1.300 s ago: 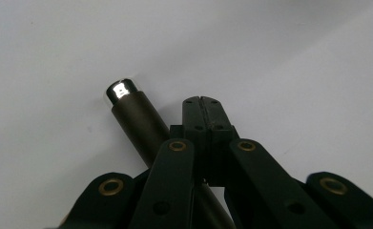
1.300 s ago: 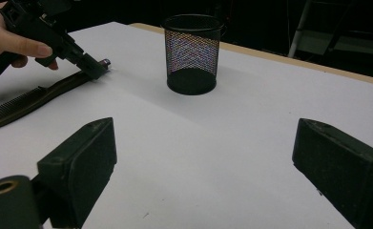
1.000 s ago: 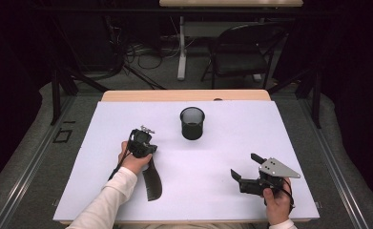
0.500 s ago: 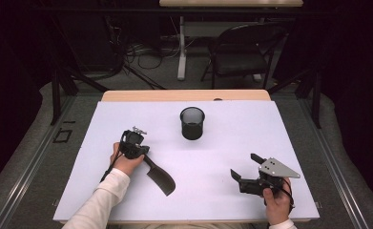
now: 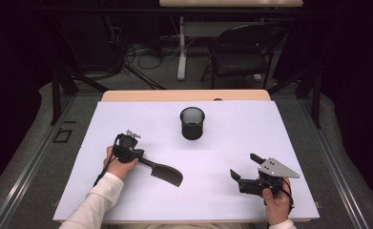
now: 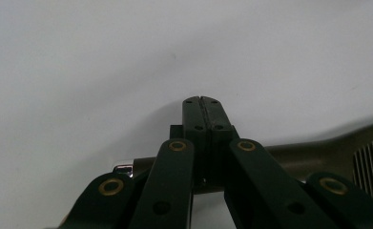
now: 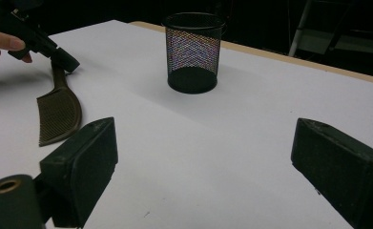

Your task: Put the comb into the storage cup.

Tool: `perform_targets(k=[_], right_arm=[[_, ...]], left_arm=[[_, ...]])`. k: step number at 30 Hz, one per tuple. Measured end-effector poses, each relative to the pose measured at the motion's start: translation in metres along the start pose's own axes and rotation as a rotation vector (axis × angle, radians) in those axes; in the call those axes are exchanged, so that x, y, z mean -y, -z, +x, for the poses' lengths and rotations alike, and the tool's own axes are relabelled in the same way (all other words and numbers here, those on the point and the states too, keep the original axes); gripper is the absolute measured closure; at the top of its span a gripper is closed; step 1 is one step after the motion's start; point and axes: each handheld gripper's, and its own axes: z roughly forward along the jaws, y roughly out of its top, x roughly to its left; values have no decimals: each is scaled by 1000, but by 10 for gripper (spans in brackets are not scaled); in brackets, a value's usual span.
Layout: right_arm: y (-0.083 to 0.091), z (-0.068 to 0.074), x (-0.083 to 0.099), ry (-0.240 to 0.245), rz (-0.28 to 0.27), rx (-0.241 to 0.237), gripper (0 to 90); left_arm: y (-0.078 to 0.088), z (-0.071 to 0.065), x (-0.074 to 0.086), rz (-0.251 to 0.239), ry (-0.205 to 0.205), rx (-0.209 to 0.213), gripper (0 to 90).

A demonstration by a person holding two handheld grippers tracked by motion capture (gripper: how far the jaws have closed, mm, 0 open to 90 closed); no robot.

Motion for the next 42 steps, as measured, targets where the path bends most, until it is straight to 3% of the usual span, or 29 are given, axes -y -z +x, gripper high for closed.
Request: perform_targets(k=[19,42], right_arm=[[0,1,0,2,-1,0,86],[0,1,0,7,-5,-1,87]], left_arm=[[13,1,25,3,-11,29,900],[23,-11,41,2,-37,60,900]])
